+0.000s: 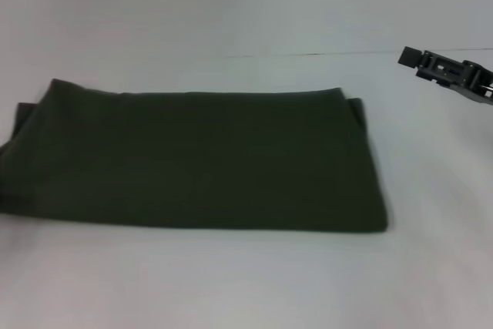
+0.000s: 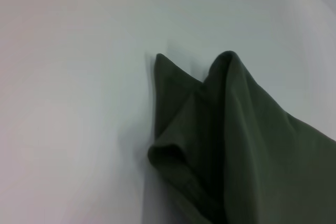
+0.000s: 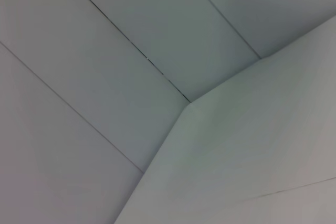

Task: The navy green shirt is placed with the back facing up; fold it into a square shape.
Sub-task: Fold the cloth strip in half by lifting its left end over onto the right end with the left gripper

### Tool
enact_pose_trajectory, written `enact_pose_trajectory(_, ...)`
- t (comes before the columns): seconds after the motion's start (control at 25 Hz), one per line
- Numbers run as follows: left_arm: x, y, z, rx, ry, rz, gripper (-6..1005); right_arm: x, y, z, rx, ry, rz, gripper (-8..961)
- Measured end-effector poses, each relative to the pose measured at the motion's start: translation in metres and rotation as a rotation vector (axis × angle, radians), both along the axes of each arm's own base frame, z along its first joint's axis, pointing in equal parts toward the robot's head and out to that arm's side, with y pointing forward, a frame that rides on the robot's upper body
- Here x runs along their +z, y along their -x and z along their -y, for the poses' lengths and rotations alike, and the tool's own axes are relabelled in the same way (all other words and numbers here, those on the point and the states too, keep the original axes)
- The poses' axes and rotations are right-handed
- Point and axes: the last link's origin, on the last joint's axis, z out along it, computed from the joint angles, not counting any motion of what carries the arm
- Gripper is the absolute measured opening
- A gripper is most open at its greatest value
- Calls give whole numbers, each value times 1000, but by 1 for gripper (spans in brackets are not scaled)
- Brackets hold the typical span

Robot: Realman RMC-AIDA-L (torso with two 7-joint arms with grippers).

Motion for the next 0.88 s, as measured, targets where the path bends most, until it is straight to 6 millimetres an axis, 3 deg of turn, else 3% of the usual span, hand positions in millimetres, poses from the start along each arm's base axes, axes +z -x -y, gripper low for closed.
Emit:
enact_pose_trajectory(0.28, 32, 26, 25, 75, -58, -76, 39, -17, 5, -4, 6, 11, -4, 916)
enact_pose_trajectory(0.48, 39, 24, 27, 66, -58, -71, 40, -21, 5, -4, 16, 12, 1, 916)
enact_pose_trajectory(0.64, 35, -16, 10, -97, -55, 90, 40, -21, -1, 3, 12, 4, -2, 916)
enact_pose_trajectory(0.76, 22, -67, -9, -297, -23, 250, 40, -17, -7, 10, 16, -12, -5, 916)
enact_pose_trajectory(0.84, 1, -109, -24, -433, 34, 341, 39, -13, -12, 16, 22, -24, -11, 916)
enact_pose_trajectory(0.88, -6, -121, -30, -464, 47, 358, 39, -10, -14, 19, 27, -31, -15, 916)
